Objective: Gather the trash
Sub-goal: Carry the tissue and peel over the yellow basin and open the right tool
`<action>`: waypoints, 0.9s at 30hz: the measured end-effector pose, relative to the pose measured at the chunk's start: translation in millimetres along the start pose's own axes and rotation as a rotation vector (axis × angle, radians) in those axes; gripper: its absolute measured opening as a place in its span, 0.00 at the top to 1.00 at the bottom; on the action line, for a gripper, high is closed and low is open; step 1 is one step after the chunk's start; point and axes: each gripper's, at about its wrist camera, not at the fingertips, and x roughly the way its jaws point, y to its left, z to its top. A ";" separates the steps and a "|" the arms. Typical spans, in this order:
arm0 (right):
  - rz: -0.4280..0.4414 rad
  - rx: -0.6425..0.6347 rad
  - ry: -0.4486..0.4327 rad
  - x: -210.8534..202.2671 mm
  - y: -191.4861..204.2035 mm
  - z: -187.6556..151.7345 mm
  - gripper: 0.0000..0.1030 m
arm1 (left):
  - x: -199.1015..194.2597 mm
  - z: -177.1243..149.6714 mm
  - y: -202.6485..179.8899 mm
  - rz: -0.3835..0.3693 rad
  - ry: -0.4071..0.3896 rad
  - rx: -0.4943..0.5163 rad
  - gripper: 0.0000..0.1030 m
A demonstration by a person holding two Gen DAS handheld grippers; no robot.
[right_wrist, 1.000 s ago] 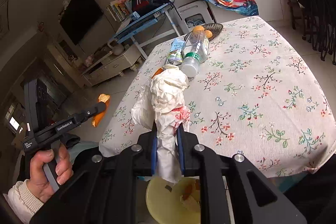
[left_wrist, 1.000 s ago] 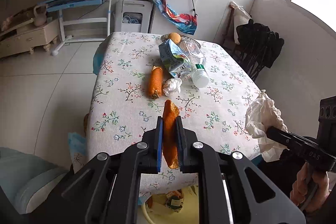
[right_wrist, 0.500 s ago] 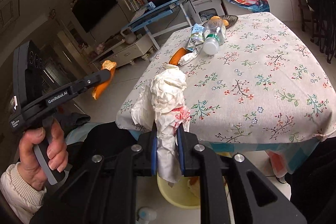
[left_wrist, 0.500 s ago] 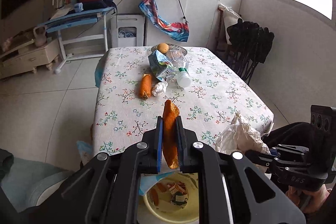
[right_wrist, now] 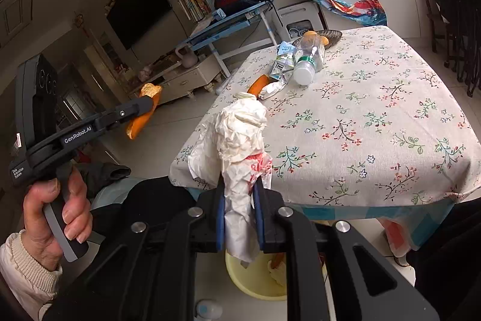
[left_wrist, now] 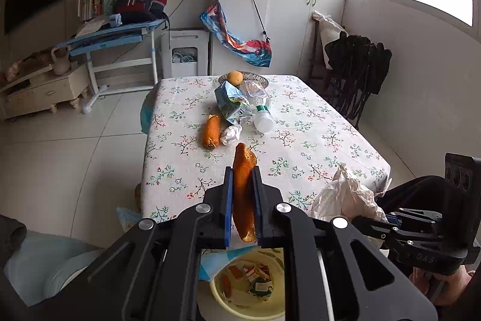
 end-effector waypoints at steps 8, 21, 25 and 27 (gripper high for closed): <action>0.000 -0.012 0.039 7.9 4.8 -4.1 0.83 | -1.6 -0.9 0.7 -0.001 0.004 -0.004 0.89; -0.029 -0.033 0.135 30.7 10.8 -18.9 0.69 | -1.0 -5.0 1.5 -0.004 0.009 -0.007 0.89; -0.016 -0.024 0.133 30.2 11.0 -19.5 0.66 | -0.3 -7.7 1.0 -0.007 0.010 -0.006 0.89; -0.010 -0.033 0.134 30.3 13.5 -20.5 0.65 | 0.0 -8.6 0.1 -0.006 0.010 -0.005 0.89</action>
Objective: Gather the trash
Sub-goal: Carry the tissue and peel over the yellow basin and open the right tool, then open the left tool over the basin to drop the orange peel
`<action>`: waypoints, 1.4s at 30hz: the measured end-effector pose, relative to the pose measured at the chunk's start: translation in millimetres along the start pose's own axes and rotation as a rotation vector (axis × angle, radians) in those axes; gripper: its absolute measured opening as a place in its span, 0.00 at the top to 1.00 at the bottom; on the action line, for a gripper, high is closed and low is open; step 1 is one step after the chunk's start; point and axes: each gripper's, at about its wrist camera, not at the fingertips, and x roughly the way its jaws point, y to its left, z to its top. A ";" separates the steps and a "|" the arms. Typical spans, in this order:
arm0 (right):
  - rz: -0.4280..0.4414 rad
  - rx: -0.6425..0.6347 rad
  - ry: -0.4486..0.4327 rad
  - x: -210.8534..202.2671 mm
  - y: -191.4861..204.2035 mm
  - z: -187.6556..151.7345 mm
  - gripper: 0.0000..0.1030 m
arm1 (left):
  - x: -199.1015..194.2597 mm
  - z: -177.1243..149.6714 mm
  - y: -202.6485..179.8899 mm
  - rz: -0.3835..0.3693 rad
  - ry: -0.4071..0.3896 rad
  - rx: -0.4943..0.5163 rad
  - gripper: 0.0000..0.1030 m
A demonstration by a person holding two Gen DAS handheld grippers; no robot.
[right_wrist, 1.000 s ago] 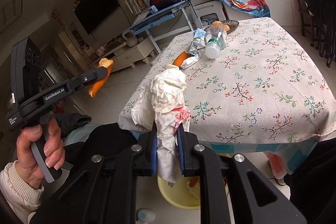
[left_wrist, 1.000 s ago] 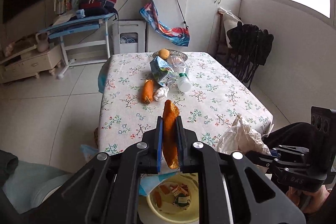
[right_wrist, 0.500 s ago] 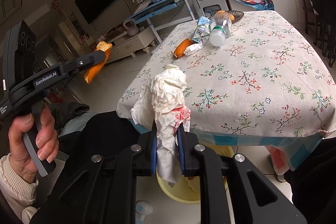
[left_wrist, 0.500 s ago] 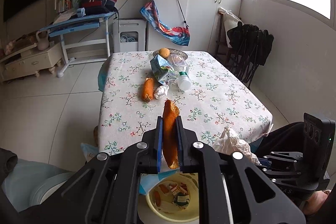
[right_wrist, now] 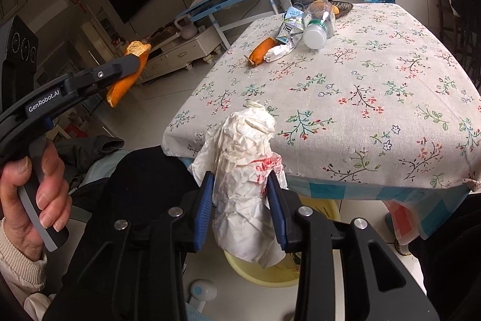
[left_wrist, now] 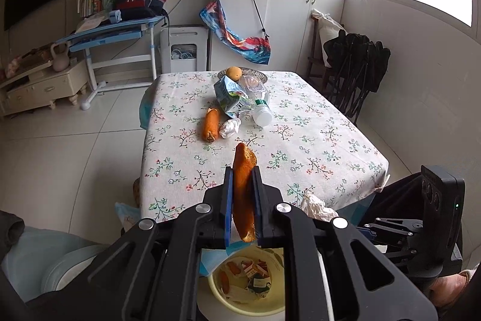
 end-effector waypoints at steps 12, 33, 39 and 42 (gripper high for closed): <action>-0.012 0.015 -0.029 -4.3 1.1 -0.4 0.45 | -0.7 -4.0 -4.2 -0.001 -0.002 0.005 0.89; -0.069 0.083 -0.140 -27.8 -13.8 3.5 0.43 | -11.2 -14.8 -18.1 -0.022 0.022 0.040 0.89; -0.072 0.098 -0.159 -32.6 -16.7 4.5 0.43 | -10.5 -23.1 -27.2 -0.033 0.040 0.059 0.89; -0.073 0.100 -0.165 -34.5 -18.0 4.6 0.42 | -10.4 -26.7 -31.3 -0.039 0.050 0.070 0.88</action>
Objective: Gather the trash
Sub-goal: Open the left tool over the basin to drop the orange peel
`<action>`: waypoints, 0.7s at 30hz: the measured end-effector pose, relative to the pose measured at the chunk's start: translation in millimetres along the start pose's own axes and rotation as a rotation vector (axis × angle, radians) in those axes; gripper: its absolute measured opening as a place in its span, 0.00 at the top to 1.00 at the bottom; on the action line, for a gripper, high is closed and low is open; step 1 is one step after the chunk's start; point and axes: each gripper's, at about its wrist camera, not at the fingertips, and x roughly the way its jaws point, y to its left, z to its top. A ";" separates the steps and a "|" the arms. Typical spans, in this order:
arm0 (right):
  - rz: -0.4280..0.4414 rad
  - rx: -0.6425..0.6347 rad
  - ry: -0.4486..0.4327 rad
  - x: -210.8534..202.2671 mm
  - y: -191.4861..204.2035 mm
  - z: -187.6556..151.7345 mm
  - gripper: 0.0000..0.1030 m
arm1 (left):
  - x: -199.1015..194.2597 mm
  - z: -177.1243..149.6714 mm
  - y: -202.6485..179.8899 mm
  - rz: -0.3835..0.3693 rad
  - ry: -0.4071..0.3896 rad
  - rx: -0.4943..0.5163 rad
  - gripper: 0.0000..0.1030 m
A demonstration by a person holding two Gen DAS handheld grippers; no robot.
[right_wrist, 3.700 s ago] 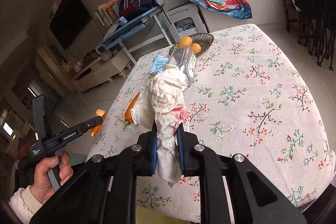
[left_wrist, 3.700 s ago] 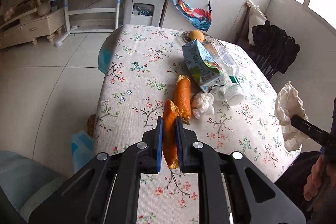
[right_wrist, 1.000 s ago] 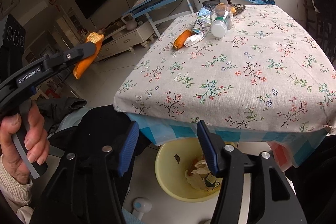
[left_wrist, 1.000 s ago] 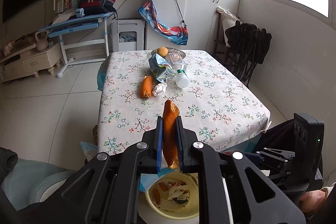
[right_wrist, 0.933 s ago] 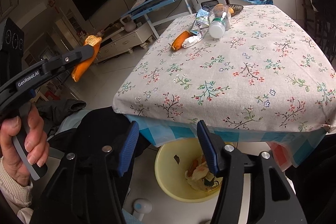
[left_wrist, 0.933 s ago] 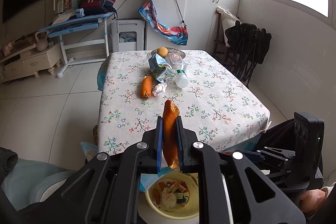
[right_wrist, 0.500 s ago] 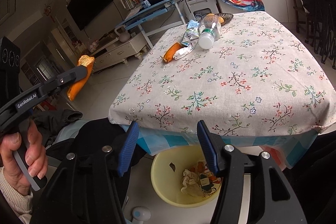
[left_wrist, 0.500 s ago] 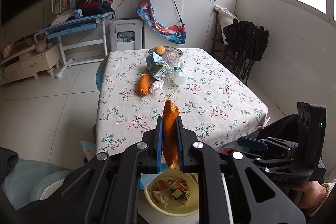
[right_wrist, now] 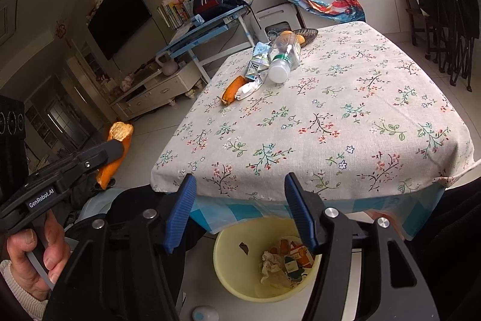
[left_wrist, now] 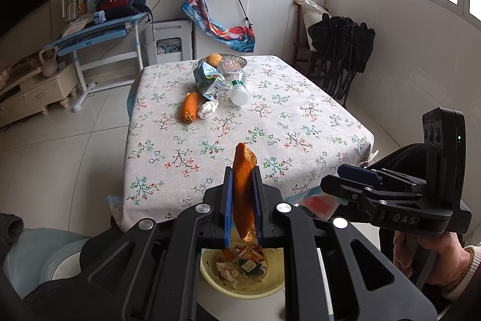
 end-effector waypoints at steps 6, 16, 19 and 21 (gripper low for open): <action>-0.002 0.005 -0.012 -2.4 -1.7 1.3 0.42 | 6.3 -6.3 -7.7 -0.013 0.033 0.013 0.88; -0.002 0.008 -0.016 -4.7 -3.1 0.2 0.41 | 8.3 -8.6 -10.4 -0.004 0.038 0.010 0.76; -0.002 0.007 -0.014 -4.5 -2.9 0.3 0.41 | 6.6 -8.7 -9.2 -0.001 0.032 0.007 0.73; -0.002 0.005 -0.012 -4.9 -3.0 0.2 0.41 | 5.5 -7.6 -8.2 0.002 0.029 0.005 0.72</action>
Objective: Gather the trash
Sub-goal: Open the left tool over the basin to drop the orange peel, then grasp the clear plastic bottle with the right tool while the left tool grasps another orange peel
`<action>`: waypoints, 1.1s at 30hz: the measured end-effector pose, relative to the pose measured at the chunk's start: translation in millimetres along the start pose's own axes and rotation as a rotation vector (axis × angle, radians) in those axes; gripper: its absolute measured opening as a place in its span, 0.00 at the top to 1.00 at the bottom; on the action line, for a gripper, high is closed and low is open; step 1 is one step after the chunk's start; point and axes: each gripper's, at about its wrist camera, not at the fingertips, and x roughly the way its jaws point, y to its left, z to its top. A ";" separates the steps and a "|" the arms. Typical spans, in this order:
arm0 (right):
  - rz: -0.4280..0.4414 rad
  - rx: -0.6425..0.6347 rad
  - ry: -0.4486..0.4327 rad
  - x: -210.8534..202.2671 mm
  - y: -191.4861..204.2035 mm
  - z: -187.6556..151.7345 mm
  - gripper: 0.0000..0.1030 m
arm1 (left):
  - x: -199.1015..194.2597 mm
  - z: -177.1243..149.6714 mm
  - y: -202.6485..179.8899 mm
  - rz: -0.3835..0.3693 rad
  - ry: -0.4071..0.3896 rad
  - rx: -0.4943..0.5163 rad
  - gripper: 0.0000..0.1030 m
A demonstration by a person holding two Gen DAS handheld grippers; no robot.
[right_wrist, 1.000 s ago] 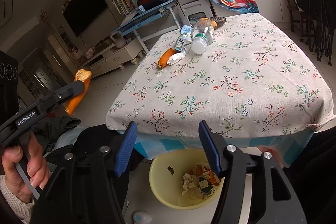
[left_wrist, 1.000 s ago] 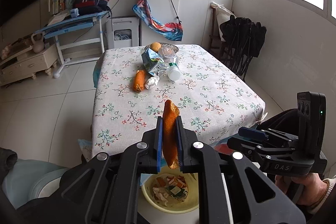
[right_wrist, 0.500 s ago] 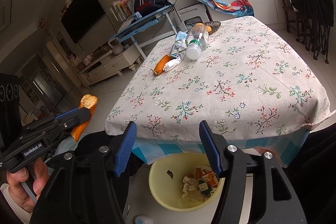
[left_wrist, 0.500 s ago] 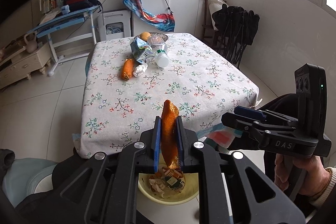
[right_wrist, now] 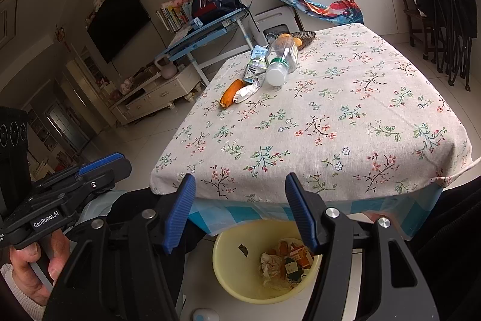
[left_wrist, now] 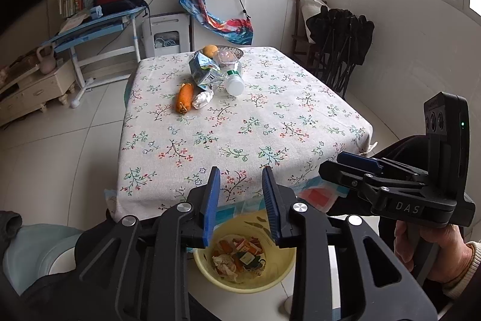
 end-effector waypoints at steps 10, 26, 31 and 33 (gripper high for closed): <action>-0.001 -0.007 0.008 1.0 2.4 1.2 0.41 | -1.1 2.5 5.1 0.019 -0.012 -0.005 0.65; 0.003 0.049 0.088 41.5 -10.6 27.1 0.41 | 67.6 51.7 69.2 0.071 -0.001 -0.120 0.62; -0.017 0.035 0.086 63.0 -12.4 52.7 0.41 | 103.5 69.5 87.0 0.080 0.015 -0.147 0.62; -0.036 0.034 0.081 75.2 -15.0 68.1 0.41 | 118.8 75.9 94.4 0.083 0.024 -0.161 0.62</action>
